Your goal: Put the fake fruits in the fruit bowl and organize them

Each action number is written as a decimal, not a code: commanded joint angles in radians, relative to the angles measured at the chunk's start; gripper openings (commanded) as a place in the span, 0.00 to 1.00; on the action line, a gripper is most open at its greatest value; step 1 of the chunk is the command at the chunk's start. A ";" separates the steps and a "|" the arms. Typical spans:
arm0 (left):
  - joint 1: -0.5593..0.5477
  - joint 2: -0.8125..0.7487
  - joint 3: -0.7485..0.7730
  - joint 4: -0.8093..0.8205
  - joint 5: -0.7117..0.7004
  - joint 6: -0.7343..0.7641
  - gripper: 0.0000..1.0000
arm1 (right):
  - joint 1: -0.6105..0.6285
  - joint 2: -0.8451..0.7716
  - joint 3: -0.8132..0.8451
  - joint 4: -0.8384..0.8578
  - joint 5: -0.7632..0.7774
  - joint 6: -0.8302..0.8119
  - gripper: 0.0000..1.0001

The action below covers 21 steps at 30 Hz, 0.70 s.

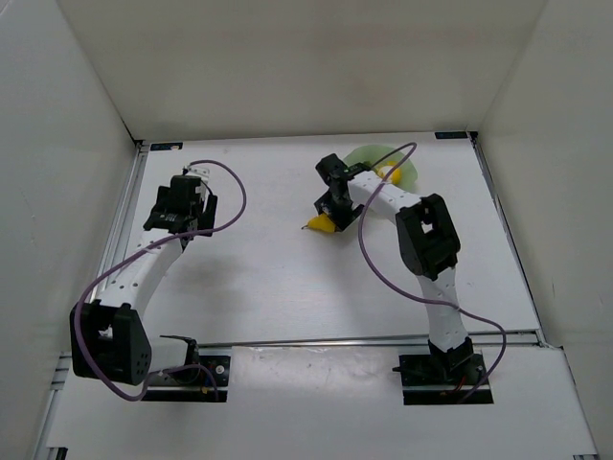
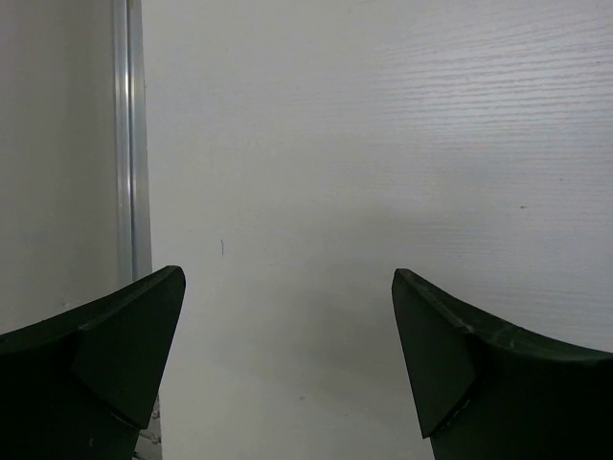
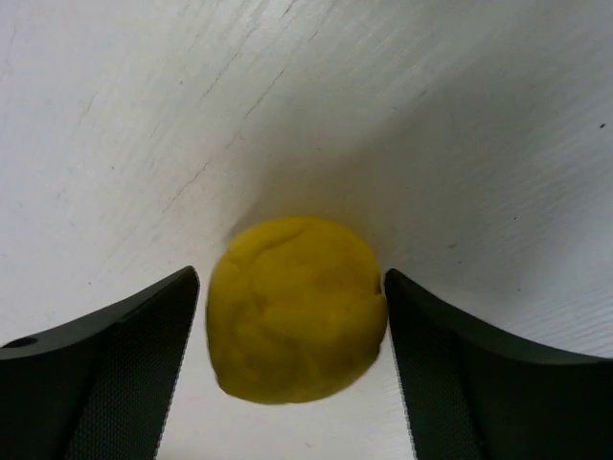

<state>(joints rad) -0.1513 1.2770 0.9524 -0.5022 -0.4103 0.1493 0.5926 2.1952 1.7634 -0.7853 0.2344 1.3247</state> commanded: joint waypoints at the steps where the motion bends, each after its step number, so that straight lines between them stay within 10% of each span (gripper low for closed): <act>1: 0.006 -0.028 0.012 -0.007 0.007 -0.025 1.00 | 0.001 0.014 0.036 -0.005 0.037 -0.039 0.65; 4: 0.006 -0.019 0.022 -0.016 0.007 -0.025 1.00 | 0.001 -0.020 0.033 0.008 0.046 -0.110 0.31; 7: 0.006 -0.010 0.022 -0.025 0.007 -0.025 1.00 | 0.024 -0.092 -0.014 0.033 0.033 -0.195 0.23; 15: 0.015 0.008 0.022 -0.056 -0.025 -0.025 1.00 | -0.003 -0.389 -0.125 0.170 0.219 -0.404 0.21; 21: 0.015 0.008 0.031 -0.076 -0.045 -0.034 1.00 | -0.158 -0.276 0.023 0.141 0.242 -0.607 0.25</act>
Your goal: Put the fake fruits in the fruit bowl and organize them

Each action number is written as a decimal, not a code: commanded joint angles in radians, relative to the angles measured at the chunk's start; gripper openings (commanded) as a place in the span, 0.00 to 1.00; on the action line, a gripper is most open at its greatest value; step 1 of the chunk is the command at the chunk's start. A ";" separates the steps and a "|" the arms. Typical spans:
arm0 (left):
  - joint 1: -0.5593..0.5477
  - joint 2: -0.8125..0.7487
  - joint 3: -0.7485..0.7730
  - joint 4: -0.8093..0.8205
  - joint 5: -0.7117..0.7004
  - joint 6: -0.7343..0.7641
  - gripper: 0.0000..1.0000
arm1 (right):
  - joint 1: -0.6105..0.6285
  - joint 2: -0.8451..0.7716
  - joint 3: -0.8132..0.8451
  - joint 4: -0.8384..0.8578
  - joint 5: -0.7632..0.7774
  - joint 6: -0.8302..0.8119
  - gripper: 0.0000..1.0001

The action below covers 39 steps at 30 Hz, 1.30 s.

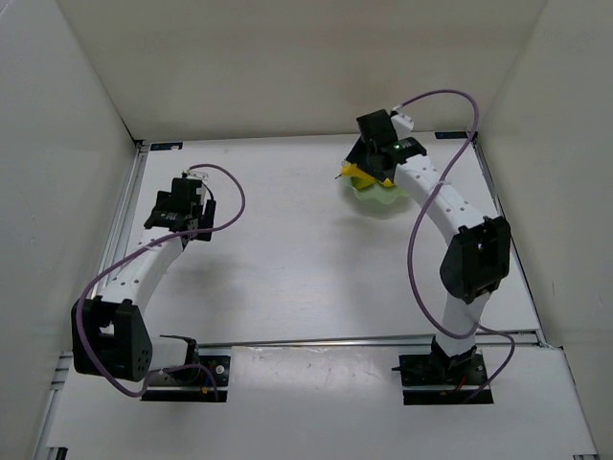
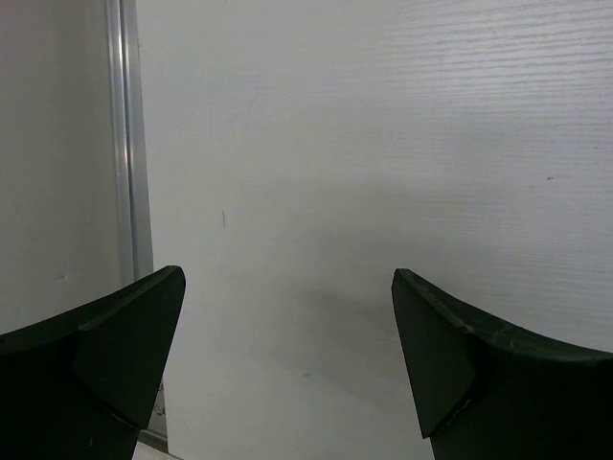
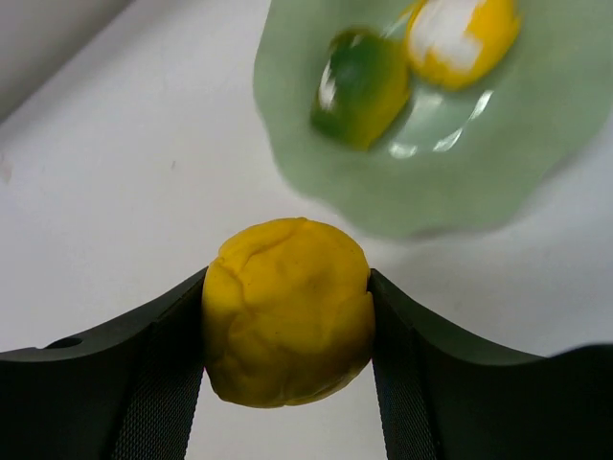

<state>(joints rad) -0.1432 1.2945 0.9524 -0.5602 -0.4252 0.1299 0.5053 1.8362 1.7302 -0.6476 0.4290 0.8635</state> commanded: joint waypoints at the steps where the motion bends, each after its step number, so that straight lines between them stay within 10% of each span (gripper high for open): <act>1: 0.007 -0.009 0.031 -0.018 -0.030 -0.015 1.00 | -0.100 0.106 0.086 -0.016 0.031 -0.155 0.25; 5: 0.007 -0.009 0.040 -0.036 -0.084 -0.015 1.00 | -0.152 0.172 0.149 -0.067 0.013 -0.165 0.27; 9: 0.007 -0.009 0.049 -0.047 -0.093 -0.015 1.00 | -0.208 0.193 0.140 -0.067 -0.091 -0.202 1.00; 17: 0.027 0.000 0.092 -0.076 -0.103 -0.015 1.00 | -0.251 -0.087 0.079 -0.047 -0.029 -0.274 1.00; 27: 0.155 0.000 0.092 -0.124 -0.090 -0.101 1.00 | -0.621 -0.561 -0.544 -0.090 -0.325 -0.347 1.00; 39: 0.212 0.068 0.095 -0.182 -0.167 -0.174 1.00 | -0.697 -0.686 -0.799 -0.032 -0.325 -0.258 1.00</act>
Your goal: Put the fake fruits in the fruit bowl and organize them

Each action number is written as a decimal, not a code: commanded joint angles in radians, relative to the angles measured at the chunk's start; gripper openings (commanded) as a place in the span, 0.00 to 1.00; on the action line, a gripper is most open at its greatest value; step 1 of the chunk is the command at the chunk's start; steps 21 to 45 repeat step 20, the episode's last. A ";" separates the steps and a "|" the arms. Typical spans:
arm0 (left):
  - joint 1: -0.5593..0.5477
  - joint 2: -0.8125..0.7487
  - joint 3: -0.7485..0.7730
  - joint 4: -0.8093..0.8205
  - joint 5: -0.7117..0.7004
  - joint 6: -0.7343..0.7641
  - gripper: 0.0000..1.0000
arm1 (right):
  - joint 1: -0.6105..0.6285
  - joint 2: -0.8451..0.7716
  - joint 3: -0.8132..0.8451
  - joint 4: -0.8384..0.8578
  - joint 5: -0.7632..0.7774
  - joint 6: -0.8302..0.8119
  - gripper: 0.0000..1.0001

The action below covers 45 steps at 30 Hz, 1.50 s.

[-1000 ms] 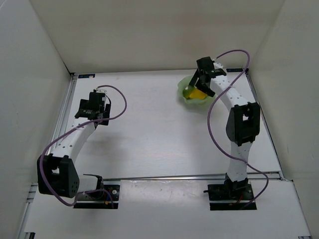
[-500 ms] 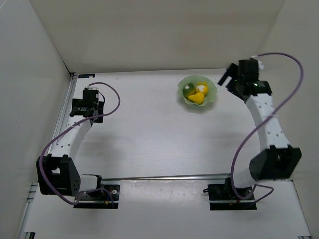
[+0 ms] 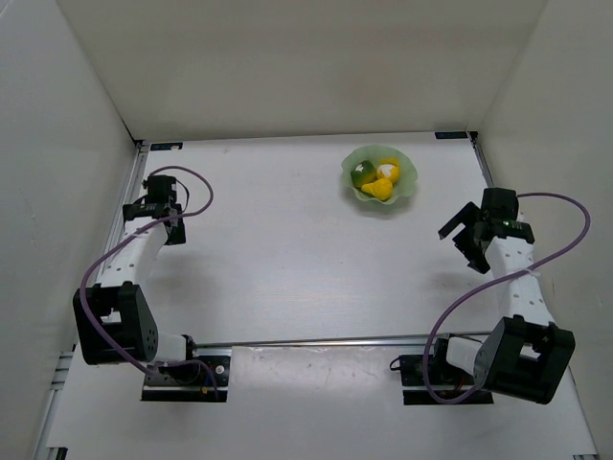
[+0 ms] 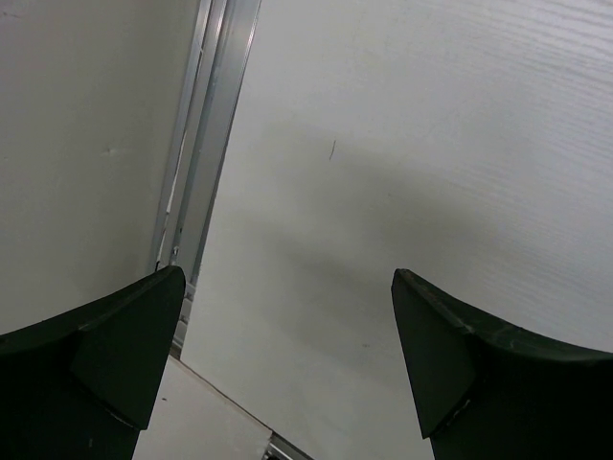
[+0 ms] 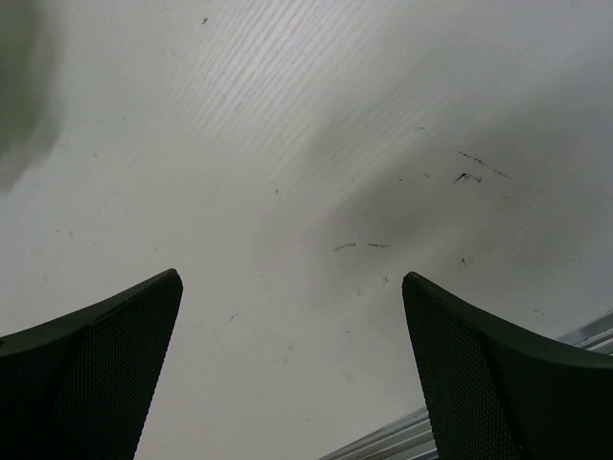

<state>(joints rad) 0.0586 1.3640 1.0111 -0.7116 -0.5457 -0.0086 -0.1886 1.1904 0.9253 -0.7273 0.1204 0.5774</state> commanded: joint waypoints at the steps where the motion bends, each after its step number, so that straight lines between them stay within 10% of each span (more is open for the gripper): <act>1: 0.010 -0.002 0.037 -0.031 -0.046 -0.036 1.00 | -0.003 -0.040 0.006 0.048 -0.016 0.029 1.00; 45: 0.010 -0.011 0.037 -0.049 -0.056 -0.047 1.00 | -0.003 -0.031 -0.075 0.075 -0.028 0.030 1.00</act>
